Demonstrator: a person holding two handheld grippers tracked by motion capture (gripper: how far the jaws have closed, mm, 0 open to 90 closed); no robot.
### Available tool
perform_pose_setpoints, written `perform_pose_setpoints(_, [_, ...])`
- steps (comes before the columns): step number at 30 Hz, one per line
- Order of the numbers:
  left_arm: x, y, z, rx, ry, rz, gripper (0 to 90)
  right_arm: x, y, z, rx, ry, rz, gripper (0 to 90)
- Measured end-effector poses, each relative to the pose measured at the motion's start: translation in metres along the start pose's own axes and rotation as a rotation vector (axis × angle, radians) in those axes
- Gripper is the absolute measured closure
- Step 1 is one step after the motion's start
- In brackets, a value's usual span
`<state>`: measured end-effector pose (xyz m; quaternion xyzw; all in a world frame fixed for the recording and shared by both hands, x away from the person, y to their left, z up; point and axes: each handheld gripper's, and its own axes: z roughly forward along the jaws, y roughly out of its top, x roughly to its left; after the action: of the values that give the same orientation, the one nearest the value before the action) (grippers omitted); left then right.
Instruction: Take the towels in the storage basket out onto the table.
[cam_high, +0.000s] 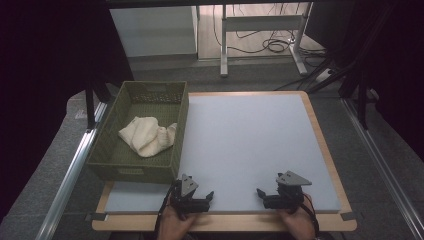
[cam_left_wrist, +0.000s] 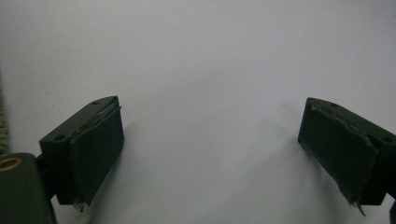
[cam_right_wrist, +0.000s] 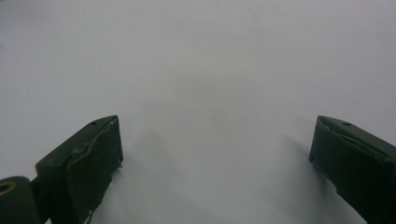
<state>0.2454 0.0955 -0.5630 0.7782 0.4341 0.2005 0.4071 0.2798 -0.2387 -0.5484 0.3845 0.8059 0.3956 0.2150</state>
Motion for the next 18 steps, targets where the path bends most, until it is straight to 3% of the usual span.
perform_pose_setpoints(18, [0.0001, 0.0, 0.0, 0.001, -0.001, -0.001, 7.0, -0.0003, -0.0005, -0.0002, -0.004, 0.003, -0.002, 2.5])
